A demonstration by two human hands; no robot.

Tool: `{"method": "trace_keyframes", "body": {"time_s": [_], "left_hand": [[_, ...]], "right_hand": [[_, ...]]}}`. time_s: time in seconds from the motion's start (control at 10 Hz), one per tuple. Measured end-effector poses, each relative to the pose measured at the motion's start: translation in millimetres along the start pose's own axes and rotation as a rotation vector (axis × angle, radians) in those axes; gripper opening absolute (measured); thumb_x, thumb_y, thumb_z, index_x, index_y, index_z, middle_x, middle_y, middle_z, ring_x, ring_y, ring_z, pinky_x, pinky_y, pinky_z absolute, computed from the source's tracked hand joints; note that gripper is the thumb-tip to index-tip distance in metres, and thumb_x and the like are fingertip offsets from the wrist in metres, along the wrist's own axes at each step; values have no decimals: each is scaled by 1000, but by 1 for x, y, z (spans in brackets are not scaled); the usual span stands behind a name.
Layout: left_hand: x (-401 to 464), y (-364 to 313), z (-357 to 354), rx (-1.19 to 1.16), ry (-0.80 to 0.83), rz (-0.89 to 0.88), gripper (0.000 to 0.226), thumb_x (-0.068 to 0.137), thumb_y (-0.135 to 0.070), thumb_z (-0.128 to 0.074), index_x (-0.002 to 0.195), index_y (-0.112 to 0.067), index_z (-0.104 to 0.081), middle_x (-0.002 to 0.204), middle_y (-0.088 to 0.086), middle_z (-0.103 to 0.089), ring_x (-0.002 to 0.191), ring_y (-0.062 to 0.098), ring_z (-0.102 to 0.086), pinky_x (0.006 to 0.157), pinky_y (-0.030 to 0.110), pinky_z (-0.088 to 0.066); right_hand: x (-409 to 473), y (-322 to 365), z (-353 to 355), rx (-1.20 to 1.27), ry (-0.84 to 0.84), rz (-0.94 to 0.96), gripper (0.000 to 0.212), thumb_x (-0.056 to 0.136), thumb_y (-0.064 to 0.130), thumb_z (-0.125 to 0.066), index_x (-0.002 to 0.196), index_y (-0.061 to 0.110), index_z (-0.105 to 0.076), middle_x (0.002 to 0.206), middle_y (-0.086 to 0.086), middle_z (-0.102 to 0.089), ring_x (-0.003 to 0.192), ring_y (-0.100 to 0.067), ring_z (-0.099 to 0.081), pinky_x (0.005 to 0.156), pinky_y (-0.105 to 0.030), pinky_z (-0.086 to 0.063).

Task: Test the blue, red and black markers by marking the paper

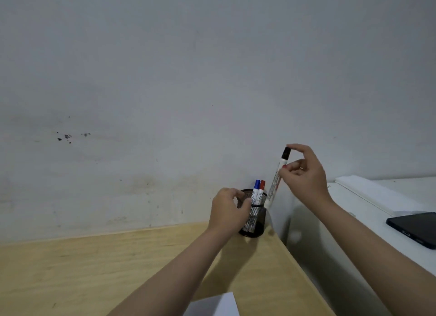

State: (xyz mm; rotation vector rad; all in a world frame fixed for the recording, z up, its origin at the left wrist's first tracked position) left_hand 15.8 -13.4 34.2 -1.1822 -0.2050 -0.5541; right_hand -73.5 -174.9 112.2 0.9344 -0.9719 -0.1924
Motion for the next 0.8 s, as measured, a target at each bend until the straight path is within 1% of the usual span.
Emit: {"method": "trace_keyframes", "body": {"time_s": [0.1, 0.2, 0.3, 0.4, 0.5, 0.6, 0.7, 0.8], "left_hand": [[10, 9, -13, 119, 9, -16, 30, 82, -30, -64, 103, -8, -66, 115, 8, -61, 109, 20, -55, 88, 22, -38], [17, 13, -25, 227, 40, -15, 36, 81, -37, -64, 96, -4, -68, 110, 11, -63, 106, 26, -55, 90, 33, -45], [21, 14, -32, 311, 36, -14, 41, 83, -39, -62, 90, 0, -69, 102, 14, -64, 100, 30, -57, 85, 39, -48], [22, 12, -32, 269, -24, -4, 39, 82, -35, -64, 85, 3, -70, 96, 17, -67, 93, 31, -61, 77, 36, -48], [20, 10, -31, 221, -62, -4, 34, 80, -32, -68, 89, 1, -71, 97, 17, -67, 90, 28, -62, 73, 33, -47], [16, 9, -31, 214, -75, -21, 34, 81, -32, -67, 92, 0, -71, 98, 16, -67, 93, 27, -61, 76, 34, -48], [20, 14, -31, 210, -82, -6, 35, 81, -34, -67, 92, 0, -71, 98, 15, -68, 94, 26, -60, 74, 33, -47], [18, 17, -35, 270, -11, -16, 38, 83, -39, -62, 89, -2, -70, 98, 13, -67, 96, 27, -57, 78, 35, -49]], "right_hand": [[18, -11, -7, 2, -98, -33, 46, 73, 4, -66, 108, 33, -54, 60, -2, -59, 54, -4, -56, 60, -17, -47], [23, -25, -26, -36, -55, -61, 46, 72, 3, -63, 108, 31, -54, 59, -4, -58, 59, -12, -56, 60, -22, -46], [22, -43, -40, -119, 20, -90, 45, 73, 1, -61, 110, 26, -54, 54, -4, -56, 54, -12, -53, 54, -20, -43], [19, -65, -46, -201, 73, -164, 43, 74, 3, -63, 110, 23, -53, 62, -14, -64, 56, -19, -58, 54, -27, -46], [15, -82, -51, -271, 150, -211, 42, 74, 4, -66, 109, 23, -52, 73, -18, -68, 65, -31, -66, 58, -35, -54], [10, -90, -55, -336, 242, -216, 40, 73, 3, -65, 107, 22, -54, 74, -14, -67, 71, -33, -68, 62, -39, -55], [10, -94, -54, -347, 268, -216, 41, 74, 5, -65, 110, 24, -57, 73, -11, -67, 73, -34, -68, 65, -41, -55], [10, -89, -53, -365, 302, -206, 51, 77, 6, -62, 124, 25, -54, 73, -10, -66, 70, -29, -64, 67, -37, -54]]}}
Point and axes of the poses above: each hand's wrist, its own x-axis towards the middle knuckle, its own z-axis out of the back of the hand, y = z × x, the point moved 6 cm from there along x, towards the middle knuckle
